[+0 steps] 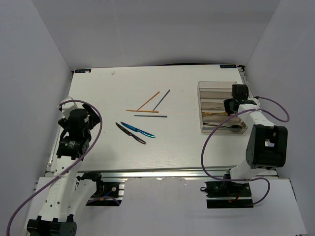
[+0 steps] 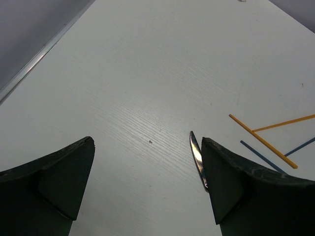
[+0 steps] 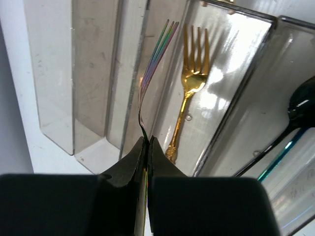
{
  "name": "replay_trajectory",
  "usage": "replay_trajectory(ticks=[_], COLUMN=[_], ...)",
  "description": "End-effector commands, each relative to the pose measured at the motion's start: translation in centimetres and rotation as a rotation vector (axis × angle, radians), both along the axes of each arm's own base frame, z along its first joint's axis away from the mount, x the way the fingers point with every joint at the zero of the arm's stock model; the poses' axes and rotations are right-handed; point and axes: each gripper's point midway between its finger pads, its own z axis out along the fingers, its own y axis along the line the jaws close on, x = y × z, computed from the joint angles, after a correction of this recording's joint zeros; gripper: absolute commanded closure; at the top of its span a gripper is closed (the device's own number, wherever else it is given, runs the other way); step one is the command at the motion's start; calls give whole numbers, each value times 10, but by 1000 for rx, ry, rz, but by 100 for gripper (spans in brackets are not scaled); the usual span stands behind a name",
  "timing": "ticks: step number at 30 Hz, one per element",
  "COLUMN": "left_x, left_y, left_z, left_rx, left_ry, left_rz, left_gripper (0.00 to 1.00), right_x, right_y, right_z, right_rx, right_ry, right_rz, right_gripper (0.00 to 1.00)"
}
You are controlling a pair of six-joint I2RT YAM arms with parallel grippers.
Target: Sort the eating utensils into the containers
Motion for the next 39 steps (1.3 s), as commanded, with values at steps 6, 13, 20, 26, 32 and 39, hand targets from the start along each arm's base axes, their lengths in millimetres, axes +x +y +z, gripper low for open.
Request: replay_trajectory(ticks=[6, 13, 20, 26, 32, 39], left_x=[0, 0, 0, -2, -11, -8], left_y=[0, -1, 0, 4, 20, 15], left_z=[1, 1, 2, 2, 4, 2], left_rx=[-1, -2, -2, 5, 25, 19], left_ry=[-6, -6, -9, -5, -6, 1], left_rz=[-2, -5, -3, 25, 128, 98], left_gripper=[2, 2, 2, 2, 2, 2], right_x=[-5, -6, -2, 35, -7, -82], right_y=[-13, -12, -6, 83, 276, 386], right_z=[-14, -11, 0, 91, 120, 32], right_rx=[2, 19, 37, -221, -541, -795], right_ry=[37, 6, -28, -346, -501, -126], right_rz=[-66, -69, -38, 448, 1365, 1924], right_gripper=[100, 64, 42, 31, 21, 20])
